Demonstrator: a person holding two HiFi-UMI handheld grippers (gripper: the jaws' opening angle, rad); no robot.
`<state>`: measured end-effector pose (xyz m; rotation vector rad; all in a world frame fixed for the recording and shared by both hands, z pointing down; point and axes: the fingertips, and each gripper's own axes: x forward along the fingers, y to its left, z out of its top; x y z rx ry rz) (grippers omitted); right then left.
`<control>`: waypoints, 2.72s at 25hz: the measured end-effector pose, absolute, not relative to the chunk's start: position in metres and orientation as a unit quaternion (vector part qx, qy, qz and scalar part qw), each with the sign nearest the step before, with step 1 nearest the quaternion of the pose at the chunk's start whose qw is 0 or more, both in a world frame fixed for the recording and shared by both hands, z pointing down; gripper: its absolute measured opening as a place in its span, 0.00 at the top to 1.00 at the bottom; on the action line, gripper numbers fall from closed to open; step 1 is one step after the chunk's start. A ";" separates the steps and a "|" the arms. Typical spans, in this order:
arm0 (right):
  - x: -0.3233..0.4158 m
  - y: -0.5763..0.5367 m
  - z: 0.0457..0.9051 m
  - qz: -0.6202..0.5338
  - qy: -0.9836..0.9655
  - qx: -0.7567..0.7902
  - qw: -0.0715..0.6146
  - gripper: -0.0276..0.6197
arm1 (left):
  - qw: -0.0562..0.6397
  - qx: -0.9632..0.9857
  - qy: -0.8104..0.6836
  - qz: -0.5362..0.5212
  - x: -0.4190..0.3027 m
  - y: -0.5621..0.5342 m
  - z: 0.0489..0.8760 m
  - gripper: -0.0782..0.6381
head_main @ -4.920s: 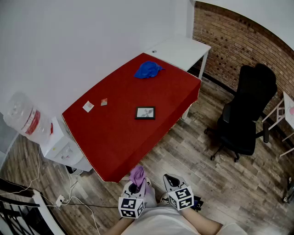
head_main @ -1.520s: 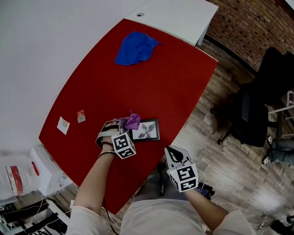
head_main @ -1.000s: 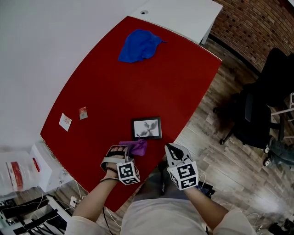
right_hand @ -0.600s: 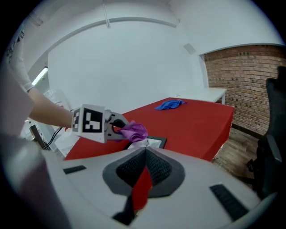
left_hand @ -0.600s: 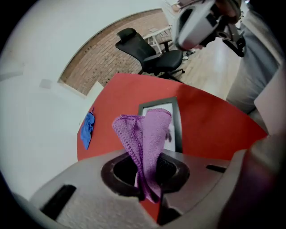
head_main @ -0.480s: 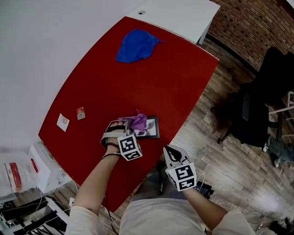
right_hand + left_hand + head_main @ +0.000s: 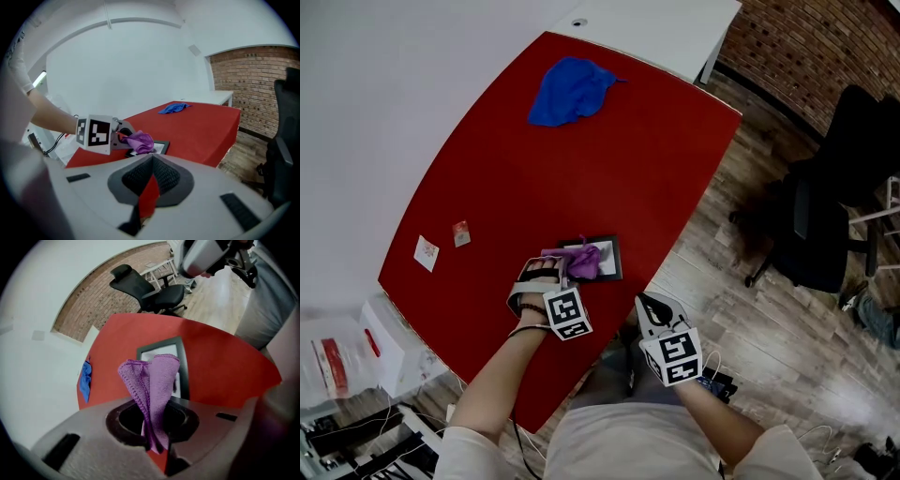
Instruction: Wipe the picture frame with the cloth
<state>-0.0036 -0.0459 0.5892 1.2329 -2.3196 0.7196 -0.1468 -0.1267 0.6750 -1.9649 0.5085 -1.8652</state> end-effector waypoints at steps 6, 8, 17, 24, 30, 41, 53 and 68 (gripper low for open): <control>-0.013 -0.046 0.590 0.259 -0.838 0.434 0.208 0.95 | 0.173 -0.714 0.138 -0.664 -0.135 -0.063 0.675 0.81; -0.014 -0.045 0.590 0.259 -0.839 0.432 0.208 0.95 | 0.171 -0.718 0.135 -0.661 -0.135 -0.054 0.673 0.81; -0.014 -0.043 0.591 0.259 -0.838 0.433 0.210 0.95 | 0.161 -0.735 0.159 -0.639 -0.132 -0.071 0.666 0.81; -0.005 -0.038 0.592 0.262 -0.831 0.444 0.209 0.95 | 0.181 -0.717 0.206 -0.641 -0.132 -0.152 0.654 0.81; 0.006 -0.033 0.592 0.264 -0.824 0.454 0.212 0.95 | 0.181 -0.703 0.199 -0.658 -0.130 -0.175 0.666 0.81; 0.016 -0.036 0.598 0.264 -0.821 0.458 0.216 0.95 | 0.156 -0.714 0.155 -0.665 -0.122 -0.122 0.682 0.81; 0.011 -0.034 0.598 0.263 -0.826 0.450 0.214 0.95 | 0.170 -0.720 0.114 -0.663 -0.124 -0.059 0.676 0.81; 0.035 -0.024 0.601 0.272 -0.809 0.474 0.217 0.95 | 0.186 -0.704 0.175 -0.663 -0.099 -0.164 0.678 0.81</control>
